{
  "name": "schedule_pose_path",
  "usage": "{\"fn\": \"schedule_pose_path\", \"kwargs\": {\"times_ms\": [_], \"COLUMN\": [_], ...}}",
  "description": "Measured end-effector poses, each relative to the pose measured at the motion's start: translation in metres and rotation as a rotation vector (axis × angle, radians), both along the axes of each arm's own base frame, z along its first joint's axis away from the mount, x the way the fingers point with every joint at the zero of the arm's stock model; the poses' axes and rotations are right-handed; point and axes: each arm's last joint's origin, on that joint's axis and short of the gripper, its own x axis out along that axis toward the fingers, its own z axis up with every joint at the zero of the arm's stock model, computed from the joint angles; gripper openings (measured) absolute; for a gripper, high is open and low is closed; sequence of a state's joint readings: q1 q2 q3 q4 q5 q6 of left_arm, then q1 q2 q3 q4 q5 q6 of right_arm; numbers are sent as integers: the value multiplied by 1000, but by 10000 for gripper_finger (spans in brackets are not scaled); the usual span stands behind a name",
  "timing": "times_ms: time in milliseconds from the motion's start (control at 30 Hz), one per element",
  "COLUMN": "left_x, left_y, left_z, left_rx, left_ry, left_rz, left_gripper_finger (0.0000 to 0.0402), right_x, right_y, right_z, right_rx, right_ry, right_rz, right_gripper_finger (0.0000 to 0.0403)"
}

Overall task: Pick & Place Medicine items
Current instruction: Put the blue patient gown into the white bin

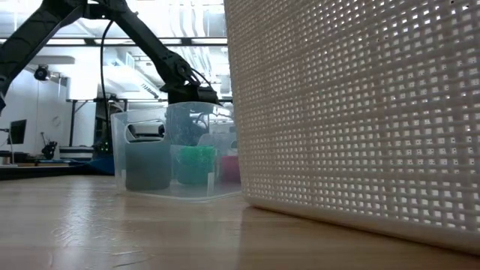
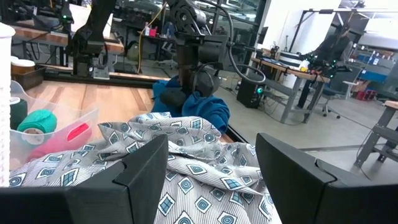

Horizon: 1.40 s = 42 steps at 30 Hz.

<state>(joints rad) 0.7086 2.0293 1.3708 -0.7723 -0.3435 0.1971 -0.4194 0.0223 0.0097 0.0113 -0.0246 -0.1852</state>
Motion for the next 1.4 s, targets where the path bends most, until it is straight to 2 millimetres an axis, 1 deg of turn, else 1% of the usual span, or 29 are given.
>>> {"fn": "schedule_pose_path", "kwargs": {"times_ms": [367,467,567,867,967,1067,1233,1400], "left_x": [-1,-2,-3,-3,-4,-4,-5,-5], "left_y": [-2,-3,-4,-5,-7,-10,-19,-34], "left_z": [0,1,4,11,17,28,54,82], "left_rx": [-10,-20,-24,-19,-29,-37,-25,-7], "left_ry": [-4,-5,-16,-49,-72,-119,-205,-295], "left_rz": [48,61,67,89,88,98,86,76], "left_gripper_finger": [179,146,124,117,116,116,116,116], "right_x": [0,0,0,0,0,0,0,0], "right_y": [0,0,0,0,0,0,0,0], "right_z": [0,0,0,0,0,0,0,0], "right_rx": [1,0,0,0,1,1,2,1], "right_ry": [0,0,0,0,0,0,0,0], "right_rz": [0,0,0,0,0,-1,0,0], "right_gripper_finger": [240,240,240,240,240,240,240,240]}}
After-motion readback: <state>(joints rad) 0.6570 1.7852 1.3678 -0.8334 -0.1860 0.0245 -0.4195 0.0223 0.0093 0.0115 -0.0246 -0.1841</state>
